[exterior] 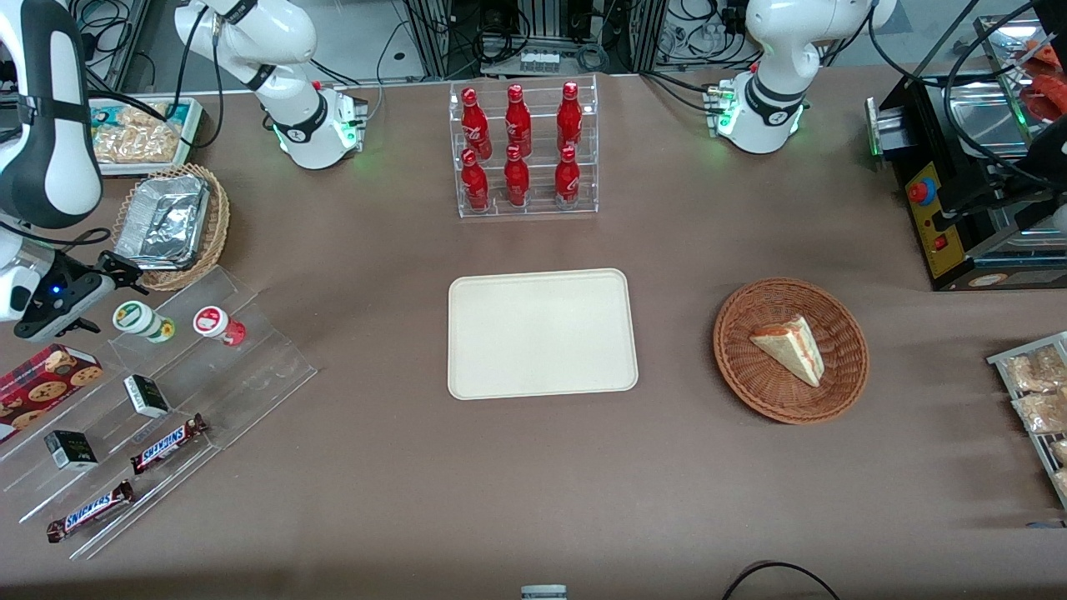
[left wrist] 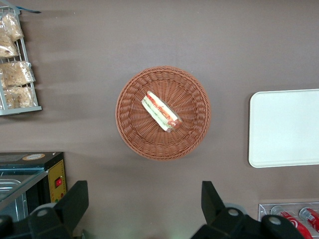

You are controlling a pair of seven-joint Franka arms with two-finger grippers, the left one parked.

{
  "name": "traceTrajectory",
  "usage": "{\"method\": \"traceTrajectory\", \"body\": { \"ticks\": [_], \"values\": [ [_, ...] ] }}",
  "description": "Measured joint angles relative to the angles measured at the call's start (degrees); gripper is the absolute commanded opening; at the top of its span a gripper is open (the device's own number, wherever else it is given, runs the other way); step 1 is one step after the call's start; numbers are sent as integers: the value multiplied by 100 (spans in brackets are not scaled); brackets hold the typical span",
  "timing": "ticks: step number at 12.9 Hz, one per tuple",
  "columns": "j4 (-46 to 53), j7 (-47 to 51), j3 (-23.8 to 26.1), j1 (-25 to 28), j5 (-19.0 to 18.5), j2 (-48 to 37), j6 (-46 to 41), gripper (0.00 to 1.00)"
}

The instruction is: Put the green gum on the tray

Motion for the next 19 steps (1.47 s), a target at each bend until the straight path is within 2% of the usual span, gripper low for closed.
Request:
{"method": "traceTrajectory", "body": {
  "ticks": [1,2,3,4,5,9,13,16,19],
  "values": [
    [-108,0,0,0,1,2,140,100],
    [-209,0,0,0,1,7,283,95],
    [-285,0,0,0,1,25,403,64],
    [-334,0,0,0,1,49,480,16],
    [-360,-7,0,0,1,66,510,0],
    [-263,-22,23,2,1,40,416,0],
    [529,305,89,299,4,31,-477,0],
    [760,1388,121,836,60,63,-912,0],
    [760,2840,138,1640,289,158,-1080,0]
  ]
}}
